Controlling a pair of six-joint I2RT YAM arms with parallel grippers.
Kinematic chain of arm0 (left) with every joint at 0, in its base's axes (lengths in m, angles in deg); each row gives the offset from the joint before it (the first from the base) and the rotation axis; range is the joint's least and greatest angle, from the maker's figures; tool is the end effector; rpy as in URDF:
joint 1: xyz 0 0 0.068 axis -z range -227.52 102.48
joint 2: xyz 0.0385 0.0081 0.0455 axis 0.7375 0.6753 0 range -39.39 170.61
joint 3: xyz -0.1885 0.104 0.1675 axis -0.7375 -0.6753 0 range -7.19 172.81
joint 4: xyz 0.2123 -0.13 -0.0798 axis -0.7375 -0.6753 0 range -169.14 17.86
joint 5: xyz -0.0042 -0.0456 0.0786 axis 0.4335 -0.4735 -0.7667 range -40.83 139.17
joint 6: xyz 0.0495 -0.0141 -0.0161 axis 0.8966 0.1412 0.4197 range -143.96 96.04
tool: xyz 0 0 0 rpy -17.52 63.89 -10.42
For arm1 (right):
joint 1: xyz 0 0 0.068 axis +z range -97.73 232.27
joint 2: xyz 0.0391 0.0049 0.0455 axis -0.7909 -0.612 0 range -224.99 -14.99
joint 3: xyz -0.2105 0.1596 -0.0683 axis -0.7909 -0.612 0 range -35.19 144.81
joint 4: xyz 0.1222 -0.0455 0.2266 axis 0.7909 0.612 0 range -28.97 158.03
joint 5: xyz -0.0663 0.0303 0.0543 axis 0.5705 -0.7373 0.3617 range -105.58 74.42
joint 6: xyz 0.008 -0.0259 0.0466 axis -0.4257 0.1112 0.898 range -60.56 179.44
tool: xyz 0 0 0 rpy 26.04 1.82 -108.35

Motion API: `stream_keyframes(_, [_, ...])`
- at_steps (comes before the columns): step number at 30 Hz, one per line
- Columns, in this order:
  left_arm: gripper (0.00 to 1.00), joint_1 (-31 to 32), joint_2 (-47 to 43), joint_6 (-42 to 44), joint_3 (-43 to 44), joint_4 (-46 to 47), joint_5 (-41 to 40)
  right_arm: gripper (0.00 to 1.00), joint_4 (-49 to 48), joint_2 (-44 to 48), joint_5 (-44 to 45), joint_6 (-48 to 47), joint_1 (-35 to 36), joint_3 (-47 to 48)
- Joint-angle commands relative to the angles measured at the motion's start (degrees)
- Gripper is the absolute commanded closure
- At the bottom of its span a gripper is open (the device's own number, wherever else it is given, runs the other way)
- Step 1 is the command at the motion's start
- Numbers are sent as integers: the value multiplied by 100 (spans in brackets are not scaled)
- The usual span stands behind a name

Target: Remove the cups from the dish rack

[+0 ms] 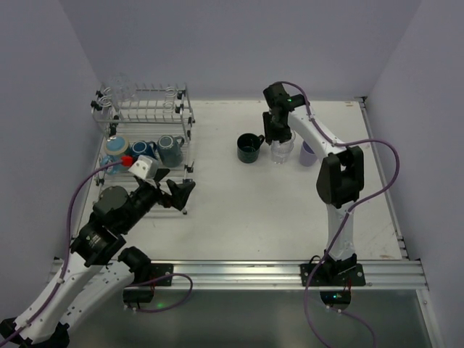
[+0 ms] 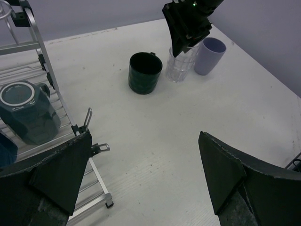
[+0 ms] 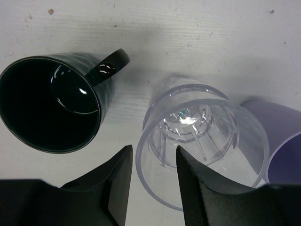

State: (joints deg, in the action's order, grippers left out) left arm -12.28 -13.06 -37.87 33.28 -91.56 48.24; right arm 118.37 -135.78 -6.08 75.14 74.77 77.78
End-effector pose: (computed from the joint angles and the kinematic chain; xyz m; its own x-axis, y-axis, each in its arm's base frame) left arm 0.0947 -0.0662 0.3385 -0.2085 -0.1470 -0.9669 0.5292 0.8145 -0.2379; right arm 0.4197 0.1676 0.2675 -0.8920 -0.0806 -0.4449 -0.0749 0.9967 -0.0305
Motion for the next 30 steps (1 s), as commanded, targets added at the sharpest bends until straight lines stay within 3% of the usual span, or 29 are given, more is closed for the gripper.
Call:
stream_keyframes(1, [0, -79, 153, 64, -4, 52, -48, 54, -135, 196, -79, -243, 26, 296])
stream_keyframes(7, [0, -333, 425, 55, -4, 70, -48, 47, -784, 1073, -360, -164, 70, -439])
stream_keyframes(9, [0, -483, 539, 47, 5, 79, -91, 39, -1294, 1739, -510, -94, 131, -871])
stream_keyframes(12, [0, -676, 663, -6, 31, 114, -223, 27, -2196, 2575, -886, 46, 202, -1977])
stream_keyframes(16, [0, -791, 961, -260, 250, 263, -329, 17, -3666, 4462, -1318, 433, 263, -4179])
stream_keyframes(22, [0, -791, 2013, -595, 1611, 307, -582, 17, -5074, 6030, -1494, 934, 264, -6493])
stream_keyframes(30, [0, -949, 4035, -130, 4018, -88, -2603, 17, -6200, 7534, -2127, 1444, 264, -8105])
